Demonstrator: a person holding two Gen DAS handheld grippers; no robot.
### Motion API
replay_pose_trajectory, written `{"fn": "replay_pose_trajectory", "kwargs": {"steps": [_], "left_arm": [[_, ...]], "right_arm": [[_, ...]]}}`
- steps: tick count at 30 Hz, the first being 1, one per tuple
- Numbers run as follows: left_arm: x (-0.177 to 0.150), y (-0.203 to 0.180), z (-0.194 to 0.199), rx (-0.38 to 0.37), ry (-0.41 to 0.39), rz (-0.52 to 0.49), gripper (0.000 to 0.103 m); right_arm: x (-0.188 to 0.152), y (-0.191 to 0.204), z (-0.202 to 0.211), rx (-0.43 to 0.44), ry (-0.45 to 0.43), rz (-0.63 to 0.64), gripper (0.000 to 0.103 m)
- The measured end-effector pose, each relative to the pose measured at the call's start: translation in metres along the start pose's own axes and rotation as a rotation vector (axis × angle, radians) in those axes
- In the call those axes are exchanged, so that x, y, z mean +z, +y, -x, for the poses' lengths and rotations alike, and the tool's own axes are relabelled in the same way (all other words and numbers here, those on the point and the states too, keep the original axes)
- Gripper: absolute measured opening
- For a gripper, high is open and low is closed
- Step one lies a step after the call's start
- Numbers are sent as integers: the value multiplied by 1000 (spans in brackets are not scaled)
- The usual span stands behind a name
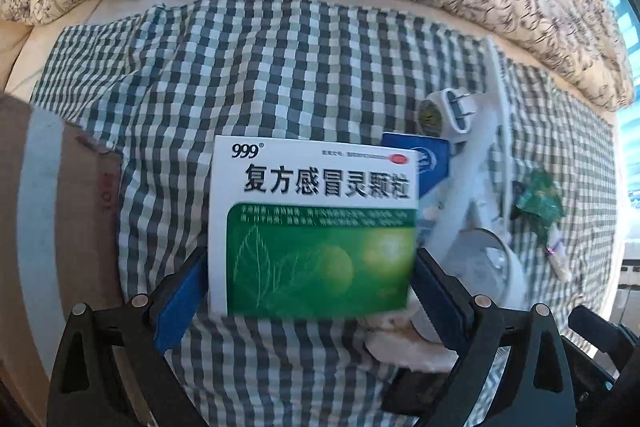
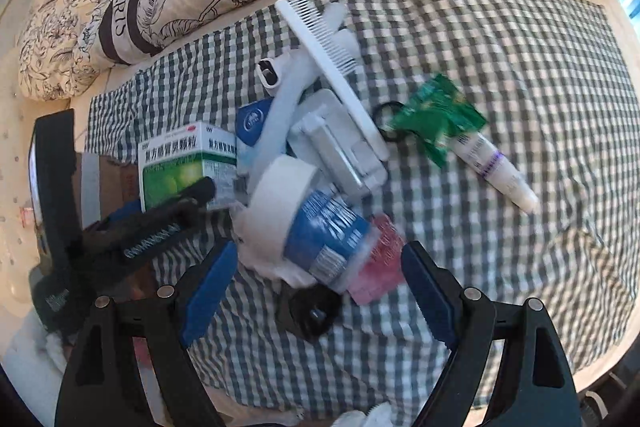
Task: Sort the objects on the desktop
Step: 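Grasp the green medicine box with the left gripper while the right grasps the tape roll, then carry medicine box and tape roll into the cardboard box and release both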
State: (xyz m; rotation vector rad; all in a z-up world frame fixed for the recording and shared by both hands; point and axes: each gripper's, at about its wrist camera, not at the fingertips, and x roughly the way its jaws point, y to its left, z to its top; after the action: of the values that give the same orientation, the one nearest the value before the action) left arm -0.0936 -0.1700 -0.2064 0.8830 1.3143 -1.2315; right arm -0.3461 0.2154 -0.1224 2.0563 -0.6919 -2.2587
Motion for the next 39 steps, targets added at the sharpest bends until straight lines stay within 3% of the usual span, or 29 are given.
{"fn": "replay_pose_trajectory", "kwargs": {"steps": [5,8,10,14,16,24,39], "left_arm": [[5,5,-19,-13,32,8,100],[5,7,-24,-27,39,14,100],[4,9,-27,-40,41,21,100],[2,14,-31,-59,38,20,99],[2,17,-29,-70,19,13,97],[-1,16,-2,-93,-76,-37,96],[-14,31,63,-98,-185,22,96]], "right_arm": [[14,10,-24,1,25,-33,84],[17,12,-35,-29,42,-57,77],[17,12,-44,-43,65,-78,66],[18,13,-50,-51,70,-91,57],[19,15,-45,-34,53,-87,35],[19,14,-34,1,41,-98,33],[17,42,25,44,-69,-50,32]]}}
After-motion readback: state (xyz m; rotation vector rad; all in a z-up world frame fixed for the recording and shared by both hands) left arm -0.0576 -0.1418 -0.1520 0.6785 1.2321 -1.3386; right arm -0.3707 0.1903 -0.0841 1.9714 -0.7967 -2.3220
